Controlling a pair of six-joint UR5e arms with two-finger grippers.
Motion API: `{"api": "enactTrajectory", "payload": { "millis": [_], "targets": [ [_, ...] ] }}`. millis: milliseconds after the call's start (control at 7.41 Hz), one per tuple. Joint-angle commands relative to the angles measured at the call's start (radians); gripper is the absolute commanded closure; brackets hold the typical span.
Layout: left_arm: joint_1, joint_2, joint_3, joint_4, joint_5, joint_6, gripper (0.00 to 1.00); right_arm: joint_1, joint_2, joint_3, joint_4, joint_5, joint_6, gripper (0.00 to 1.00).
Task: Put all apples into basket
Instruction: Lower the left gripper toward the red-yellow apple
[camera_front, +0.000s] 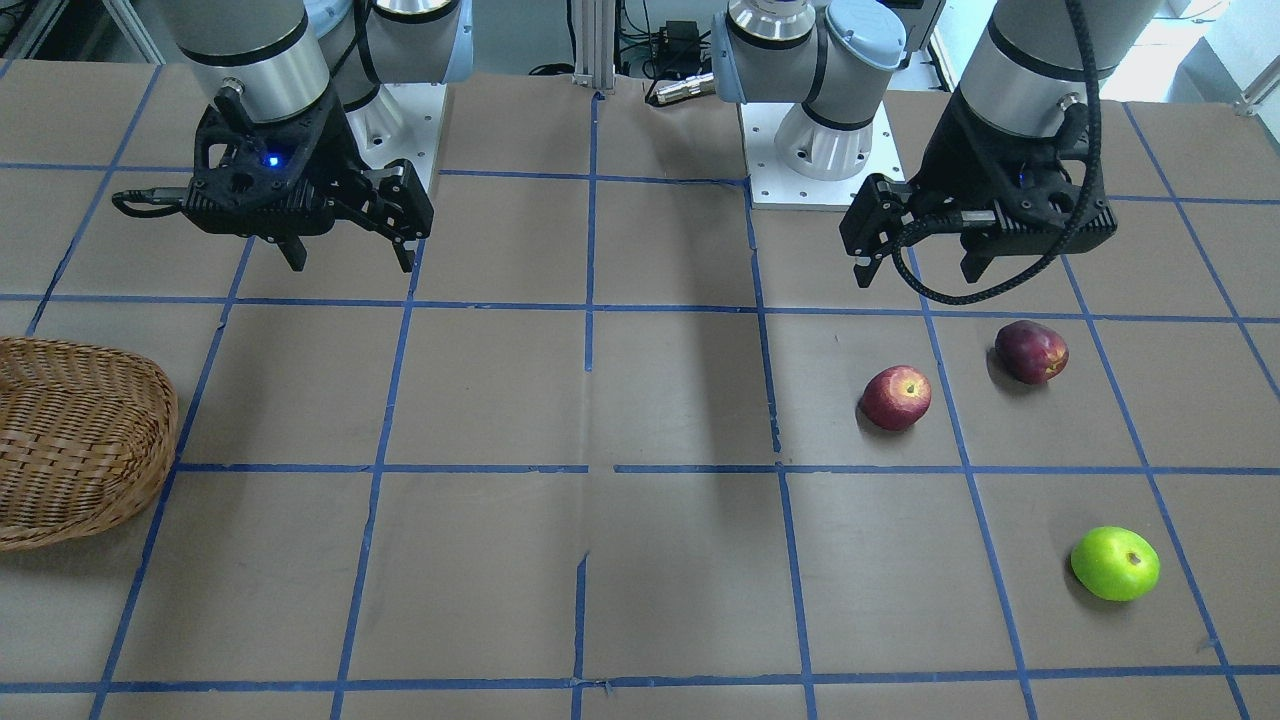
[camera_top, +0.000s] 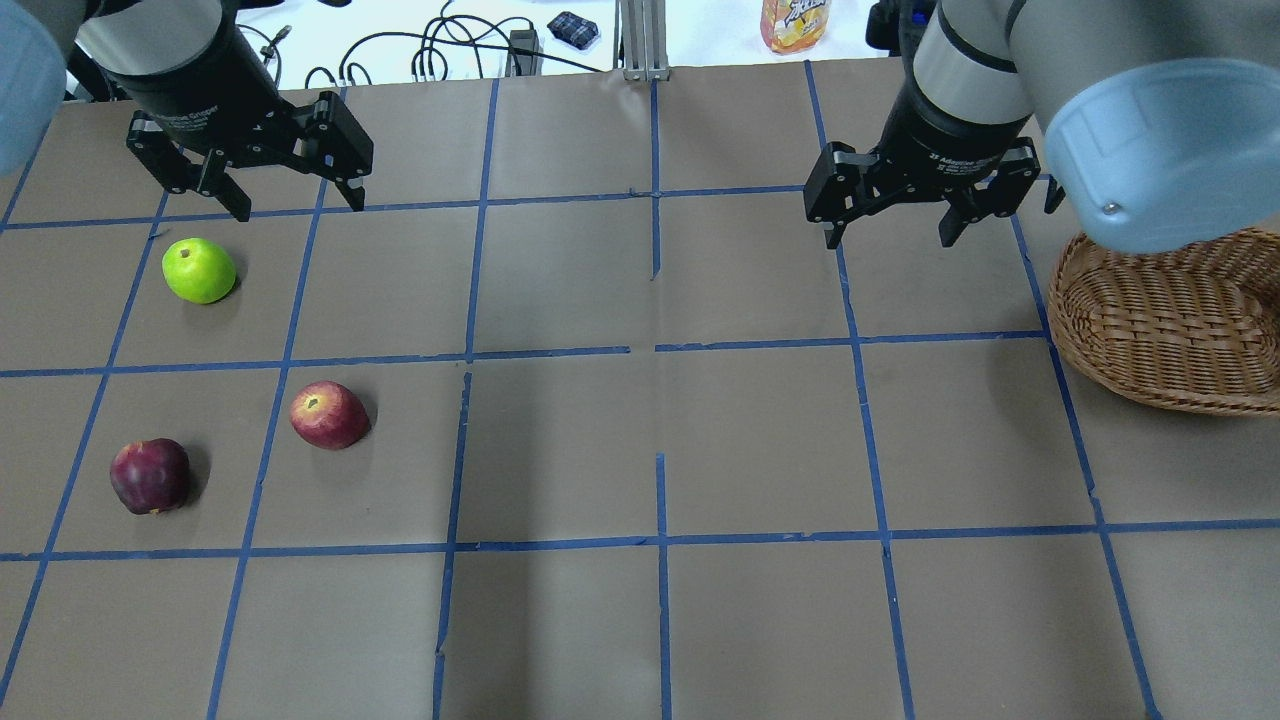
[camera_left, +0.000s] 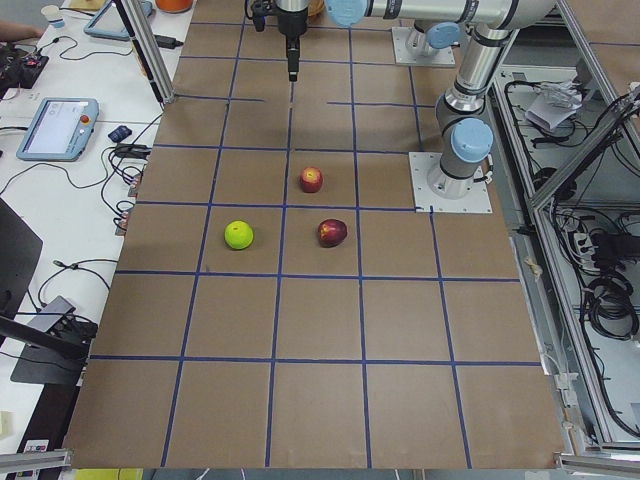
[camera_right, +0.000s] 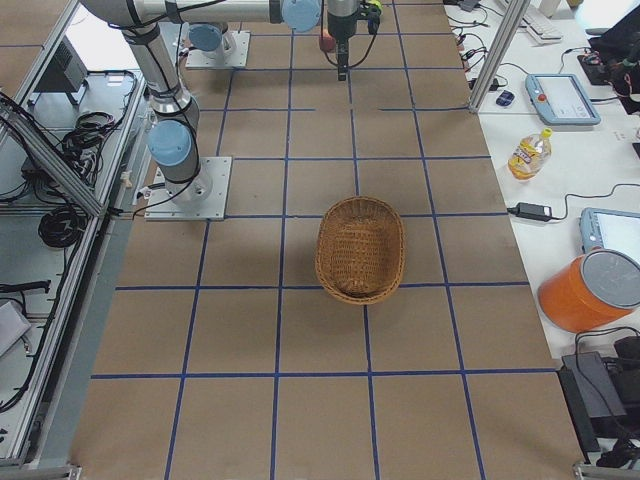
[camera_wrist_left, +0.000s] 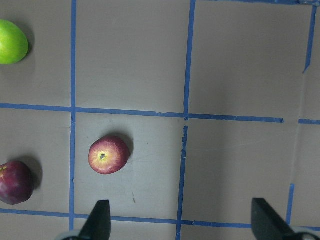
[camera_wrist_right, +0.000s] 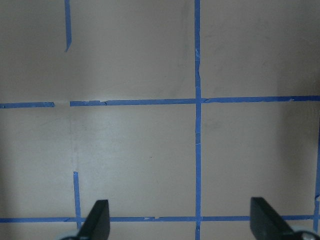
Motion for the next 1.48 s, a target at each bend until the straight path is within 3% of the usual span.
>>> {"api": "enactTrajectory", "payload": {
  "millis": [0,675,945,1080,1350],
  "targets": [
    [-0.001,-0.004,0.004,-0.003,0.001,-0.001,0.00,0.000,0.000,0.000,0.000,0.000,0.000,0.00],
    [0.008,-0.001,-0.033,-0.067,0.037,0.013,0.00,0.000,0.001,0.000,-0.002,-0.002,-0.048,0.00],
    [0.153,-0.019,-0.125,-0.059,0.036,0.056,0.00,0.000,0.001,0.000,0.000,-0.002,-0.048,0.00],
    [0.227,-0.027,-0.190,-0.053,0.025,0.222,0.00,0.000,0.001,0.000,0.000,-0.002,-0.048,0.00],
    [0.315,-0.048,-0.363,0.165,0.027,0.344,0.00,0.000,0.001,0.000,0.000,-0.002,-0.048,0.00]
  ]
}}
